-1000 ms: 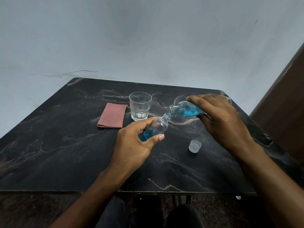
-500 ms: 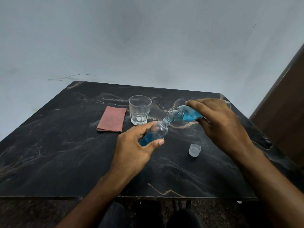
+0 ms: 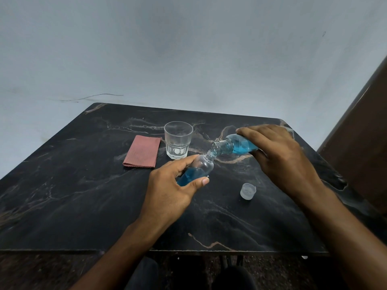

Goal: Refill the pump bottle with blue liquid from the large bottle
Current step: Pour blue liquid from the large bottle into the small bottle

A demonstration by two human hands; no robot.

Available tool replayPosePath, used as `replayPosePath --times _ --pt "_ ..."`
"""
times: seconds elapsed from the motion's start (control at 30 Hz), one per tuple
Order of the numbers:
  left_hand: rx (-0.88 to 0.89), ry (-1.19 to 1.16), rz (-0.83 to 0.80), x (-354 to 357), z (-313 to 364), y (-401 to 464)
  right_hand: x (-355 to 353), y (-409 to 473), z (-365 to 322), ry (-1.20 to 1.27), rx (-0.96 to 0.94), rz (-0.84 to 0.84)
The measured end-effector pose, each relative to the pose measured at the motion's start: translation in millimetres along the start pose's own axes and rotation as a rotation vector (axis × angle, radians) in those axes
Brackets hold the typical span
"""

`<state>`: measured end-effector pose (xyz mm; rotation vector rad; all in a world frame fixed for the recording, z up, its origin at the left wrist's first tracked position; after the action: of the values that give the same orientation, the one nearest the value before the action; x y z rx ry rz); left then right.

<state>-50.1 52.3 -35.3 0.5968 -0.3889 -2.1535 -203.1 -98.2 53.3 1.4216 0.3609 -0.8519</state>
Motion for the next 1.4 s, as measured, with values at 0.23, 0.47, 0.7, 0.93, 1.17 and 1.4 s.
replayPosePath --times 0.23,0.47,0.7,0.93,1.17,1.4 --pt "0.006 0.008 -0.002 0.0 1.8 0.2 -1.0 0.6 -0.1 0.004 -0.003 0.002" --pt "0.012 -0.010 -0.015 2.5 2.5 1.0 -2.0 1.1 1.4 -0.004 -0.004 0.001" --pt "0.014 -0.006 -0.008 1.4 3.6 0.7 -2.6 1.3 0.8 -0.013 -0.014 0.010" --pt "0.022 -0.008 -0.011 0.8 3.7 0.5 -1.2 1.7 1.3 -0.005 -0.017 0.012" --pt "0.037 -0.006 -0.015 0.8 5.4 0.6 -1.5 1.2 1.8 0.006 -0.021 0.011" --pt "0.042 -0.001 -0.016 0.2 5.9 0.4 -2.6 1.9 0.9 -0.001 -0.022 0.006"
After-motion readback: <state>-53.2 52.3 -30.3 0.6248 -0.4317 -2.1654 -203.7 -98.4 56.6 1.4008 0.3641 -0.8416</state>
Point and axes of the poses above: each hand's wrist, its own y-axis towards the middle knuckle, its own x-axis out of the palm, z = x × y, the point moved 6 cm from there along y, towards the middle knuckle, and after that the axes turned 4 degrees about z, right-handed, at the moved point
